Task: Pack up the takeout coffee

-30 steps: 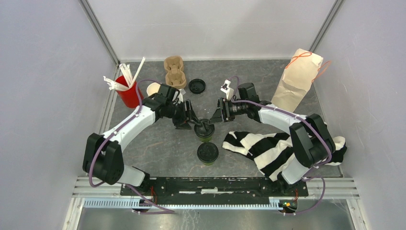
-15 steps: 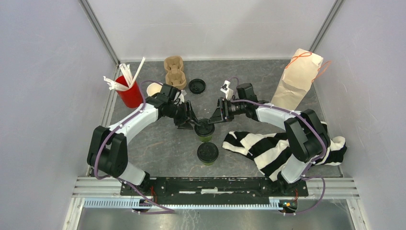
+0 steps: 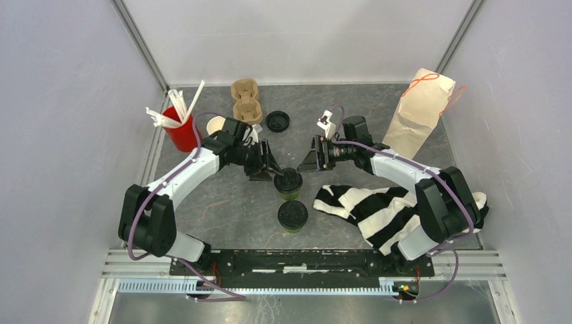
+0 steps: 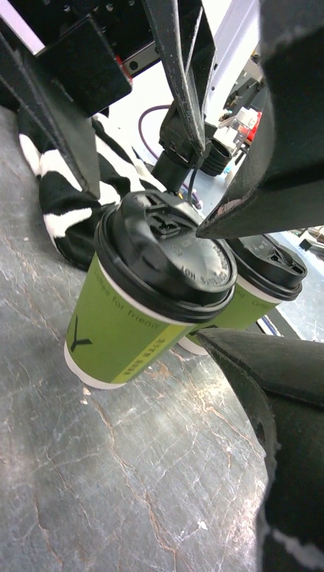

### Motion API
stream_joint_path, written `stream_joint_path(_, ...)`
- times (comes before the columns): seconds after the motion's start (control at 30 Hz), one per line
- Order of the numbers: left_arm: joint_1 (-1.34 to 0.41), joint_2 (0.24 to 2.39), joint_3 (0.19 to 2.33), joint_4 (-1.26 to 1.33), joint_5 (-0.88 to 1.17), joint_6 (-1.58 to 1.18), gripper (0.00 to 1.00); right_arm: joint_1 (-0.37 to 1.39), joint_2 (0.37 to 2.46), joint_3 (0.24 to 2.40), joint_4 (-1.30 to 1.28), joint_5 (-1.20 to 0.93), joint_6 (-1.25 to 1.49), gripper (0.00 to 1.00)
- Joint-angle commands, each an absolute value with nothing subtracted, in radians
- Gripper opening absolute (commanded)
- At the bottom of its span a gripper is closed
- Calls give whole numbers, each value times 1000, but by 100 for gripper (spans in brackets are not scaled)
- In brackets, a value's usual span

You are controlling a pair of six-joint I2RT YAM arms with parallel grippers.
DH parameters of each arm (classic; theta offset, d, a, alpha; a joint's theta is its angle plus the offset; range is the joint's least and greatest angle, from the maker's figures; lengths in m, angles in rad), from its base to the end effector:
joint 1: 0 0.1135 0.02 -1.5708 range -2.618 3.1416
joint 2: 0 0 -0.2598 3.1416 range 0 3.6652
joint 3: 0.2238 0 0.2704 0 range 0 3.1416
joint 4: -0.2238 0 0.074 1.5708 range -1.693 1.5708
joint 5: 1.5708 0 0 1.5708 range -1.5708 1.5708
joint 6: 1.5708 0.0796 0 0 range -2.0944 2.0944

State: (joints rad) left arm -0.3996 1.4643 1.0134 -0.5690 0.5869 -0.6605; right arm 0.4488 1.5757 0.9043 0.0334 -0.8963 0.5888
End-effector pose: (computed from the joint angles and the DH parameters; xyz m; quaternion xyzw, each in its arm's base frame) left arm 0.2862 -0.1687 0.1914 -0.0418 0.9236 -0.3718 0.0839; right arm 0.3014 0.2141 0.1826 -0.1381 0.8166 0.5370 0.1600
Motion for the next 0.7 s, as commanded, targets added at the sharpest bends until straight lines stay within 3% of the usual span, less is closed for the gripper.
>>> stream_joint_path(0.0,-395,1479,1004,-574,606,-638,56,469,1594,871,90,-935,594,73)
stream_joint_path(0.23,-395,1505,947,-576,550,-603,48,460,1651,817,110,-877,595,61)
stream_joint_path(0.47,-395,1469,952,-571,554,-613,48,455,1549,893,18,-906,557,71)
stream_joint_path(0.57,-394,1444,972,-584,562,-620,54,437,1517,863,32,-918,584,75)
stream_joint_path(0.67,-390,1403,1019,-615,559,-620,67,420,1504,834,51,-925,612,73)
